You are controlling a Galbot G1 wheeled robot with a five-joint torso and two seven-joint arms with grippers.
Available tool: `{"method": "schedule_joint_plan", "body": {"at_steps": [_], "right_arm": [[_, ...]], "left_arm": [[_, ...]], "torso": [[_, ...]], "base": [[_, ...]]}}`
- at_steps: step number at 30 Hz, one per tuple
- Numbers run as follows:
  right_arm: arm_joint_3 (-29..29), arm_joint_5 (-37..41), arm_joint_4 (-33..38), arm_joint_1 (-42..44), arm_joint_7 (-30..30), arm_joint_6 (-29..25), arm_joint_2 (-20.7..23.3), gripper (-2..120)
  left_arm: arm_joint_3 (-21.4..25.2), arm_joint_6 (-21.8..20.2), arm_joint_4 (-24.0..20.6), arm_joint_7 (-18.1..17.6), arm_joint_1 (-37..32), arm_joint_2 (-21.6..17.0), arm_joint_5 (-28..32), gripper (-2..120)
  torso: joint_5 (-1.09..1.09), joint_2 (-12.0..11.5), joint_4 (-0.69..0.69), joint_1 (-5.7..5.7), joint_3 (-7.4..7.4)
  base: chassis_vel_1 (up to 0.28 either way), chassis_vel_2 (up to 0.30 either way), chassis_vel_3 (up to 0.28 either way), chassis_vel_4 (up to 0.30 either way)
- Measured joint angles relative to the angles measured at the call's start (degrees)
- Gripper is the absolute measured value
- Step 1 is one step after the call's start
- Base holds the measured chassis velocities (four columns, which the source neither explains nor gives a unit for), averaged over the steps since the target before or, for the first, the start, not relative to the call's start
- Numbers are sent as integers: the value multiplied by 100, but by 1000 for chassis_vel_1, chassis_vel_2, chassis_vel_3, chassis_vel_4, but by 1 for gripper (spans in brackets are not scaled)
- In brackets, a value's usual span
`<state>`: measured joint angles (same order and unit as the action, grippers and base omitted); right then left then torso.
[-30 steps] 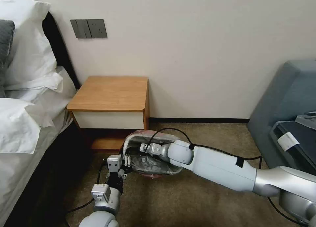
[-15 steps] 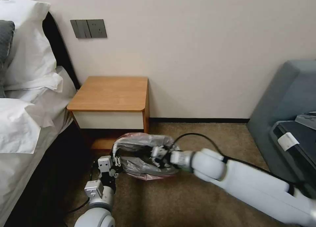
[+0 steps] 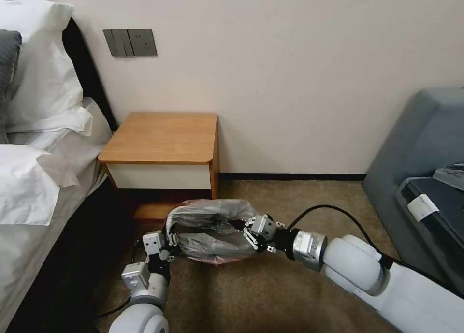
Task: Pick up the garbage bag from the table and place it over the trash can.
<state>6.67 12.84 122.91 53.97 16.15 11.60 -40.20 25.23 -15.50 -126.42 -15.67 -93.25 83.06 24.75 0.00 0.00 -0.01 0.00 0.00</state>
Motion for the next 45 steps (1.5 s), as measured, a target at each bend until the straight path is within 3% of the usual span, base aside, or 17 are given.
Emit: {"method": "schedule_joint_plan", "body": {"at_steps": [2,6,8,9,11,15,17,21,32,39,45], "right_arm": [[-298,-21,12,159,-31,-124,-189,0],[-567,-114,31,426,-221,-270,-587,0],[-924,-173,44,971,-991,-442,-1224,0],[-924,-173,44,971,-991,-442,-1224,0],[-1279,-190,60,1550,-1441,-496,-1700,-1],[-1898,-376,93,2445,-1678,-762,-2371,14],[-1947,-391,95,2504,-1687,-786,-2421,15],[-2637,-278,139,3161,-1826,-1097,-3041,35],[-3153,268,112,3339,-1980,-1081,-3282,70],[-3033,36,-102,3271,-1882,-1181,-3498,98],[-2941,-126,-174,3263,-1822,-1242,-3573,100]], "left_arm": [[96,-272,-86,-160,-50,-2,577,7],[113,-460,-86,-188,-96,-7,807,7],[114,-784,-40,-173,-36,-78,968,7],[114,-784,-40,-173,-36,-78,968,7],[98,-964,27,-140,35,-142,1092,7],[73,-1060,181,-76,105,-197,1133,7],[70,-1060,196,-70,109,-202,1131,7],[25,-1038,329,-63,129,-240,1078,7],[15,-1020,570,-195,153,-221,1084,11],[17,-1099,650,-137,119,-241,1092,40],[9,-1059,561,9,123,-279,1017,59]], "torso": [[-2,0,2,0,0],[1,0,2,0,0],[0,0,3,0,0],[0,0,3,0,0],[1,0,0,0,0],[1,0,-1,0,0],[0,0,-1,0,0],[0,0,0,0,0],[2,0,1,0,0],[0,0,1,0,0],[0,0,1,0,0]], "base": [[0,0,0,0],[0,0,0,0],[0,0,0,0],[0,0,0,0],[0,0,0,0],[0,0,0,0],[0,0,0,0],[0,0,0,0],[0,0,0,0],[0,0,0,0],[0,0,0,0]]}}
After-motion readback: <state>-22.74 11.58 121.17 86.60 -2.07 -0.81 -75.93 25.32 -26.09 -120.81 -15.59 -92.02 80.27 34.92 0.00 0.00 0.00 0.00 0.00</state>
